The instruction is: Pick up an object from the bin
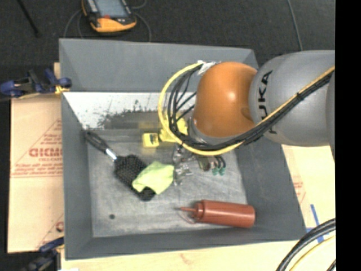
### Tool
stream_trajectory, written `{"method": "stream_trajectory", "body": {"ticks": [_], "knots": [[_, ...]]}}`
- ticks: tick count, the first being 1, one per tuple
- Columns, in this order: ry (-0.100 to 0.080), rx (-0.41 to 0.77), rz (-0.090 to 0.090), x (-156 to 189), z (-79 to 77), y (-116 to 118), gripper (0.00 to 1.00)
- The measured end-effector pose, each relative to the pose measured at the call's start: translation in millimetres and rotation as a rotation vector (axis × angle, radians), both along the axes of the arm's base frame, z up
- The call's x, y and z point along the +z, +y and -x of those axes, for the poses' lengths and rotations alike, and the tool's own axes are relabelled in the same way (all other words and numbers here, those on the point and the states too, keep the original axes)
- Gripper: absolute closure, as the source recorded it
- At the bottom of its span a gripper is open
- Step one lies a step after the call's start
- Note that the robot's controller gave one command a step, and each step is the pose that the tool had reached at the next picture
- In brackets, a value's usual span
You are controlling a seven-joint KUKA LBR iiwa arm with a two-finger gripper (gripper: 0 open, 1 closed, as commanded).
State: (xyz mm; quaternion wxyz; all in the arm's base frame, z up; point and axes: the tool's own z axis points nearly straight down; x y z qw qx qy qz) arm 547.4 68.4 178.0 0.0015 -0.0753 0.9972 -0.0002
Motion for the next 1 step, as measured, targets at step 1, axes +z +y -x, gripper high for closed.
{"method": "stream_trajectory", "body": {"ticks": [1], "knots": [[0.000, 0.023, 0.001, 21.6, -2.4, 5.8, 1.00]]}}
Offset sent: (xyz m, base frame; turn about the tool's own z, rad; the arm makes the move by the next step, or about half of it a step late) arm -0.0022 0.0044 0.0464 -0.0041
